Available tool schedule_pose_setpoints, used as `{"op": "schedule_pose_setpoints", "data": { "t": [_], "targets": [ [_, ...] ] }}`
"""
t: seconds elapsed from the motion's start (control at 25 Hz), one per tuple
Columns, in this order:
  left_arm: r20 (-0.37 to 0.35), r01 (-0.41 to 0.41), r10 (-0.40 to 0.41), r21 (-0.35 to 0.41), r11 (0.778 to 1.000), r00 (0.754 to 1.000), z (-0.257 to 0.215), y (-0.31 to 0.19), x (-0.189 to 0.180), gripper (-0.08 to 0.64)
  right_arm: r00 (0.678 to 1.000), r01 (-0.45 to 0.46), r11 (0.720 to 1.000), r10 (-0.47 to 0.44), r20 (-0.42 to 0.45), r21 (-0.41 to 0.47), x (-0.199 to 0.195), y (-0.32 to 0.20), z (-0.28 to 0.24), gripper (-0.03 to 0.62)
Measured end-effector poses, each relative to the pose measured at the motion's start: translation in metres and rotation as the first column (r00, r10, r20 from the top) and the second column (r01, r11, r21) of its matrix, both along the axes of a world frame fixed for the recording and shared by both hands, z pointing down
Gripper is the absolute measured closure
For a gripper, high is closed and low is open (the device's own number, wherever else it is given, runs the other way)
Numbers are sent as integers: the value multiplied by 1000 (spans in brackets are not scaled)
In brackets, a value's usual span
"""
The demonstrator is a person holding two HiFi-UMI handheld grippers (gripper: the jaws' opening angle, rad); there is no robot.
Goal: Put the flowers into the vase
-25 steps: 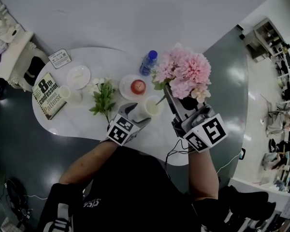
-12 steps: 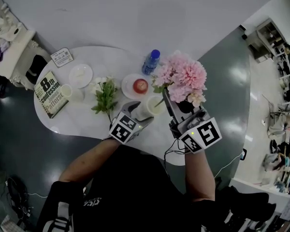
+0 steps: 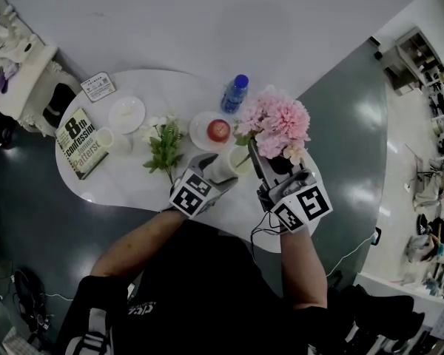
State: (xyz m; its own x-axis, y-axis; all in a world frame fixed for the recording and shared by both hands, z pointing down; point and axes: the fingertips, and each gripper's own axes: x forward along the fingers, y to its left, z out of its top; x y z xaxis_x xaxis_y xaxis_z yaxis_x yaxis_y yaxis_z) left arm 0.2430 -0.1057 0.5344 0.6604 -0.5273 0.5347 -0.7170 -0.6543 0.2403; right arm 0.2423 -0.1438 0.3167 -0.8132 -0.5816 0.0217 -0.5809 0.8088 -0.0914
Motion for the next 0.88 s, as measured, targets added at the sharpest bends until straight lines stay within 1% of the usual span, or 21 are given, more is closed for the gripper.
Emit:
{"op": "schedule_pose_setpoints", "data": {
  "t": [0.28, 0.48, 0.72, 0.88],
  "targets": [
    [-1, -6, 6, -3, 1000, 1000, 0, -3, 3, 215, 1000, -12, 999, 12, 2, -32, 4, -5, 17, 489],
    [-17, -1, 1, -14, 1000, 1000, 0, -5, 4, 215, 1000, -8, 999, 8, -1, -48, 3, -8, 25, 490],
    [-15, 6, -6, 6, 1000, 1000, -6, -7, 7, 215, 1000, -1, 997, 0, -14, -73, 3, -6, 37, 489],
    [-22, 7, -7, 5, 1000, 1000, -6, -8, 8, 215, 999, 4, 996, -7, -31, -85, 2, -5, 46, 489]
  ]
}}
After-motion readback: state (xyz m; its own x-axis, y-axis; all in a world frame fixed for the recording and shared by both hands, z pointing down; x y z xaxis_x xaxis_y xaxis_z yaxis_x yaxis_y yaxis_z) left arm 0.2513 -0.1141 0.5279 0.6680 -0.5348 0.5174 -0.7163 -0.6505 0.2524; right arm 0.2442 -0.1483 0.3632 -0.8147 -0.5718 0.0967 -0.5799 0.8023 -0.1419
